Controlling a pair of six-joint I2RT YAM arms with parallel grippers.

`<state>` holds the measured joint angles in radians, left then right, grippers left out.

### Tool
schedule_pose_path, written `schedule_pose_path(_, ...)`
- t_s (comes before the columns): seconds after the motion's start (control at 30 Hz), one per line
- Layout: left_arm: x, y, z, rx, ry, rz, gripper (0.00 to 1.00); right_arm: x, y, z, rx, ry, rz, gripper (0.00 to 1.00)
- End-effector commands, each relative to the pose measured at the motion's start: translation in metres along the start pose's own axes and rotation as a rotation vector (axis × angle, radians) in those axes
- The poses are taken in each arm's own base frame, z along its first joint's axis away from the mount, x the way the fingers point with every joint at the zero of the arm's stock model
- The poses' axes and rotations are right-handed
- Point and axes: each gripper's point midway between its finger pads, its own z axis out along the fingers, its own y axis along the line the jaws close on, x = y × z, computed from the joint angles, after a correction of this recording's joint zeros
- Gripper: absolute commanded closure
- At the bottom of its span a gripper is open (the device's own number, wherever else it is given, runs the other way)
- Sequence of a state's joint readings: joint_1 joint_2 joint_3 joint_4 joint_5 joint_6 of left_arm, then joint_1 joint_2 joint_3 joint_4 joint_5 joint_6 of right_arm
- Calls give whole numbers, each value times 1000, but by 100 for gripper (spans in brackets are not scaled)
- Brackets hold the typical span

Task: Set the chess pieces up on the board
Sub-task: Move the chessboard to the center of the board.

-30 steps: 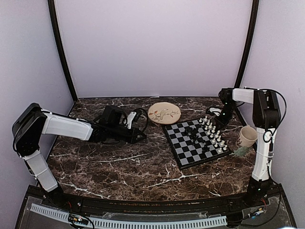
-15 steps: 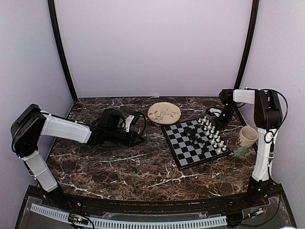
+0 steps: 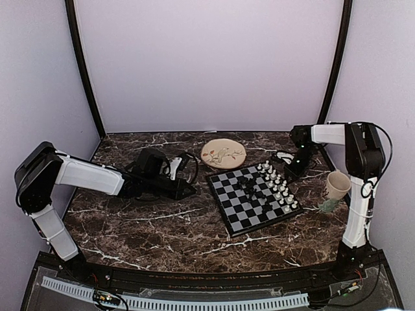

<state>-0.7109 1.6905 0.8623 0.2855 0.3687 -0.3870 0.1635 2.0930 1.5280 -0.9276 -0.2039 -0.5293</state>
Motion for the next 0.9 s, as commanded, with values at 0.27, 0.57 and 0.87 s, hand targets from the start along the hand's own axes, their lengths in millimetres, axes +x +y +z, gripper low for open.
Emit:
schedule_pose_path(0.27,-5,34,14,-176,-1,-59,100,6,53,27,-115,54,-31,100)
schedule_pose_path(0.57,-54,60,48,-301,-64,-93,100,-1,71,35,-141,43,-47,100)
schedule_pose_path(0.87,-85,93,68,-368,-67,-142,100,-1,83,43,-163,54,-65,100)
